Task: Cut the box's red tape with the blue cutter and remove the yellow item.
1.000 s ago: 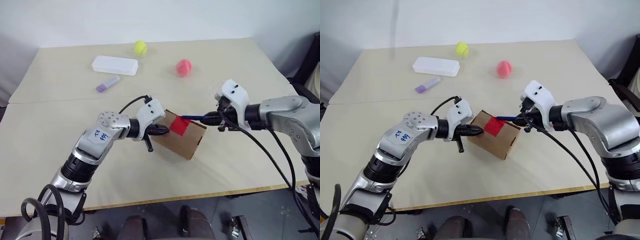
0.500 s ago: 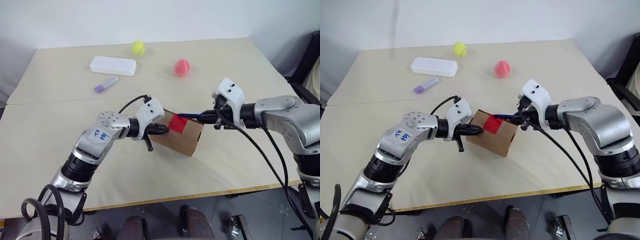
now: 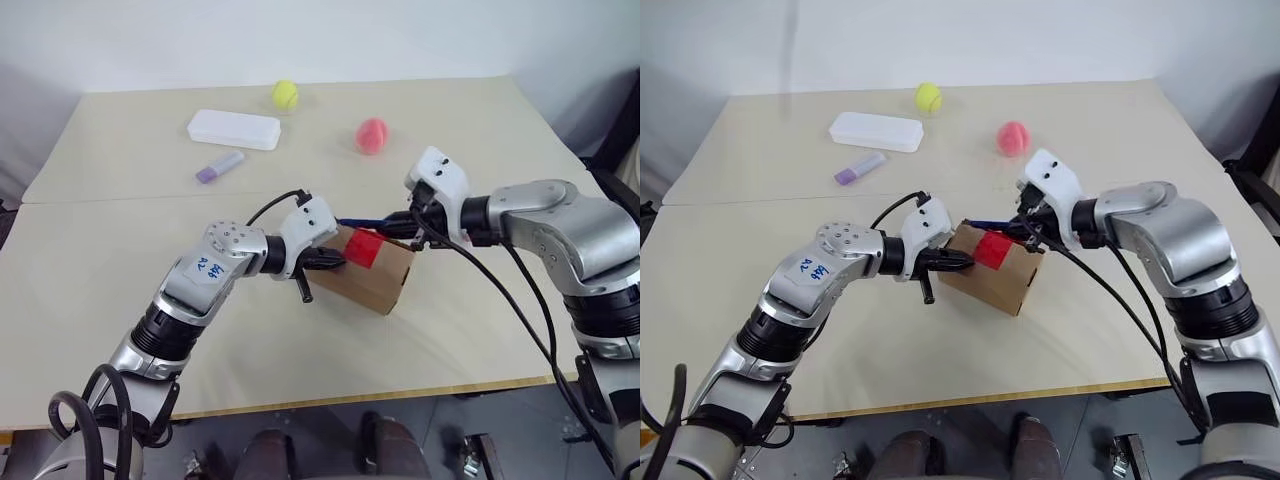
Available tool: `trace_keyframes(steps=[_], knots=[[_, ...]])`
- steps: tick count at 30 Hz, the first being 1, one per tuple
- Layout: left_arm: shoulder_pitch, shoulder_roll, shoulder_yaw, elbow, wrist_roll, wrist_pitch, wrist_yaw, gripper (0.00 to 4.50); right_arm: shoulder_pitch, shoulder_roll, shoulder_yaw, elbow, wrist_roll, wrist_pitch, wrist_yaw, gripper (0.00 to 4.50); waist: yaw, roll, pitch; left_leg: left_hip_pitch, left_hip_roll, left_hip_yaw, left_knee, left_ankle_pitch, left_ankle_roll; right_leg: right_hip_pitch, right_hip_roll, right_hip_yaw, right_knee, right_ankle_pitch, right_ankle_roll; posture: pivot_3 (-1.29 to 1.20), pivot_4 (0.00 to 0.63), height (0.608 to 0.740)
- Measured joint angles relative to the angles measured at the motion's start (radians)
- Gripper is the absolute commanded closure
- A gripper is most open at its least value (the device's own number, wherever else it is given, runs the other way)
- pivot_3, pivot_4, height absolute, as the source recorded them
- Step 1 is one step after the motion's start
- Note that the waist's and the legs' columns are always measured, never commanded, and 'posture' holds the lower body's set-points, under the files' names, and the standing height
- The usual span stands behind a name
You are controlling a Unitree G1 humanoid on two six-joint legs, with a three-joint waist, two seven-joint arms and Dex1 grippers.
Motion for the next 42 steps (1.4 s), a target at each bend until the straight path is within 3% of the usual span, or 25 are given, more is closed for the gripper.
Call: trace_keyframes(steps=[5,9,14,16,18,20,27,28,33,35,39,42], knots=[[0.008,0.011,0.006,-0.009,0.000,0.000,-0.001,4.50,0.165,-0.112,-0.239,-0.032,-0.006,0.005,-0.056,4.34,-0.002,0.000,0.000,0.000,0.000,0.000,0.000,0.000,0.000,0.000,0.000,0.000,-0.002,0.001,0.002,0.00,0.150,0.740],[0.014,0.016,0.007,-0.013,0.000,-0.001,-0.003,4.50,0.332,-0.121,-0.365,-0.039,-0.038,-0.047,-0.107,4.34,-0.002,0.000,0.000,0.001,0.000,0.001,0.000,0.000,0.000,0.001,0.000,0.000,-0.001,0.001,0.002,0.00,0.150,0.740],[0.011,0.016,0.007,0.001,0.000,-0.010,-0.015,4.50,0.531,0.006,-0.526,0.033,-0.069,-0.173,-0.206,4.34,-0.003,0.000,0.000,0.002,0.000,0.002,0.000,0.000,0.000,0.001,0.000,0.001,-0.001,0.001,0.002,0.00,0.150,0.740],[0.004,0.016,0.008,0.012,-0.001,-0.013,-0.024,4.50,0.578,0.054,-0.551,0.074,-0.083,-0.226,-0.242,3.61,-0.003,0.000,0.000,0.002,0.000,0.002,0.000,0.000,0.000,0.002,0.000,0.002,-0.001,0.001,0.002,0.00,0.150,0.740],[0.001,0.016,0.010,0.018,-0.003,-0.011,-0.032,4.50,0.610,0.077,-0.553,0.103,-0.087,-0.240,-0.252,3.24,-0.004,0.000,0.000,0.003,0.000,0.003,0.000,0.000,0.000,0.001,0.000,0.002,-0.001,0.001,0.002,0.00,0.150,0.740],[0.000,0.025,0.019,0.017,-0.013,-0.002,-0.047,4.50,0.639,0.083,-0.553,0.110,-0.086,-0.239,-0.252,2.56,-0.004,0.001,0.000,0.002,0.000,0.003,0.000,0.000,0.000,0.001,0.000,0.002,-0.001,0.001,0.002,0.00,0.150,0.740],[0.014,0.134,0.100,-0.013,-0.115,0.129,-0.123,4.50,0.611,0.024,-0.564,0.106,-0.073,-0.234,-0.248,0.12,-0.017,0.002,0.002,0.003,0.000,0.003,0.000,0.000,0.000,0.001,0.000,0.003,-0.001,0.001,0.002,0.00,0.150,0.740],[0.023,0.160,0.116,-0.032,-0.142,0.162,-0.139,4.50,0.589,0.009,-0.561,0.108,-0.068,-0.234,-0.238,0.05,-0.020,0.003,0.002,0.003,0.000,0.003,0.000,0.000,0.000,0.001,0.000,0.003,-0.001,0.001,0.002,0.00,0.150,0.740],[0.030,0.256,0.179,-0.107,-0.251,0.280,-0.192,4.50,0.451,-0.050,-0.536,0.118,-0.062,-0.251,-0.194,0.05,-0.028,0.003,0.004,0.003,0.000,0.003,-0.001,0.000,0.000,0.000,0.000,0.003,0.000,0.001,0.002,0.00,0.150,0.740],[0.057,0.303,0.196,-0.147,-0.292,0.318,-0.214,4.50,0.340,-0.046,-0.450,0.188,-0.083,-0.270,-0.167,0.05,-0.033,0.003,0.004,0.003,0.000,0.004,-0.001,0.000,0.000,0.000,0.000,0.004,-0.001,0.001,0.002,0.00,0.150,0.740],[0.168,0.355,0.126,-0.242,-0.313,0.333,-0.224,4.50,0.078,0.012,-0.224,0.457,-0.168,-0.360,-0.050,1.02,-0.055,0.002,0.006,0.005,0.000,0.005,-0.002,0.000,0.000,0.000,0.001,0.006,0.000,0.001,0.002,0.00,0.150,0.740],[0.213,0.310,0.084,-0.258,-0.306,0.331,-0.174,4.50,-0.029,0.074,-0.110,0.663,-0.255,-0.472,0.000,2.01,-0.049,0.001,0.006,0.001,0.000,0.003,-0.001,0.000,0.000,-0.001,0.001,0.006,0.000,0.001,0.002,0.00,0.150,0.740]])
